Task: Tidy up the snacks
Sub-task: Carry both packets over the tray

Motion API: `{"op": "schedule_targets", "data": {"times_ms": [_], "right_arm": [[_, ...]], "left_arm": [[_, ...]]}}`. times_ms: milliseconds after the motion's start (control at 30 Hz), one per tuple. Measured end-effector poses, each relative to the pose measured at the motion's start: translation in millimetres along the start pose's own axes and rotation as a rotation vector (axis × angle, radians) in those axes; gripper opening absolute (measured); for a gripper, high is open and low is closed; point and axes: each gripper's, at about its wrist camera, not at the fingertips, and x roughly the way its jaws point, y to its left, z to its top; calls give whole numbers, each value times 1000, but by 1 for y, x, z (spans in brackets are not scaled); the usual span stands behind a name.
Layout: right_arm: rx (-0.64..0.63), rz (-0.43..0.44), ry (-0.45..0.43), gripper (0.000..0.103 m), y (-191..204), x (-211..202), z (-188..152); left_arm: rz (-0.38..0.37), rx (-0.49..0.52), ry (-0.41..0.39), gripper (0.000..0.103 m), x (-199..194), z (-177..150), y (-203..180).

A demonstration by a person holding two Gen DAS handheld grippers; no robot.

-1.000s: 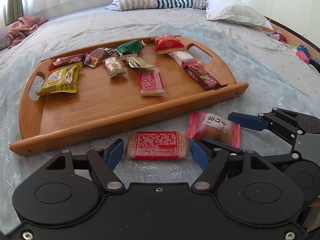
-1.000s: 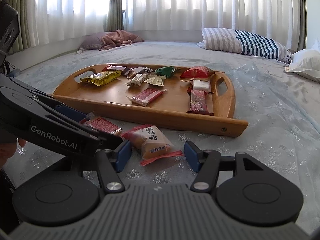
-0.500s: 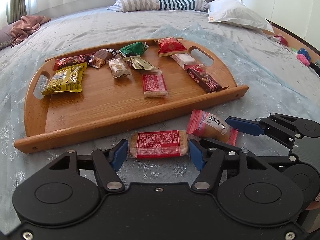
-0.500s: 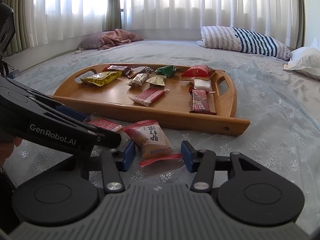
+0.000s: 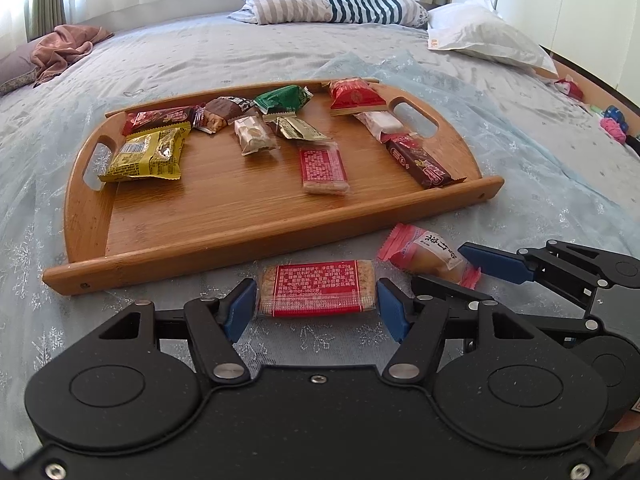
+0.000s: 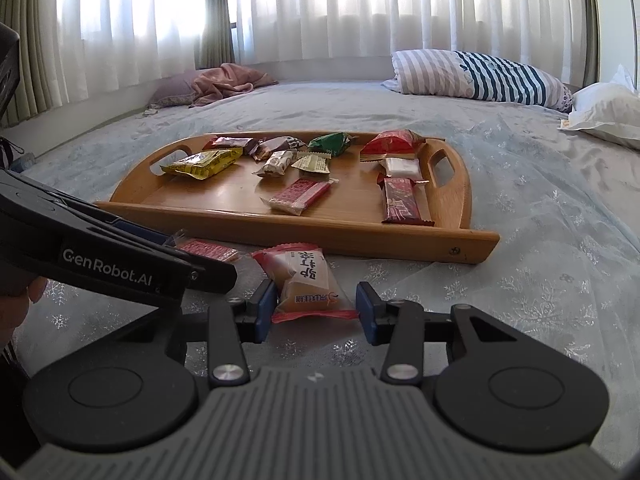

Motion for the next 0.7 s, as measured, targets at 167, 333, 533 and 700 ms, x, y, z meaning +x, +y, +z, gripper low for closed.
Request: {"op": "schedule_targets", "data": {"times_ms": [167,333,533,700], "right_arm": [[15,-7,-1,47,0,-2,0],[17,-11,-2,47,1,-4,2],[21,-24,-13,47,4,-7,3],[30,-37,-21,47,5,-10,5]], "left_arm": [[1,-16,-2,62,-3,-1,4],[5,-25,-6,62,-7,-3,7],[11,-40,-14,62,-11,-4,12],[22,-49,-26,62,-15,-5,14]]}}
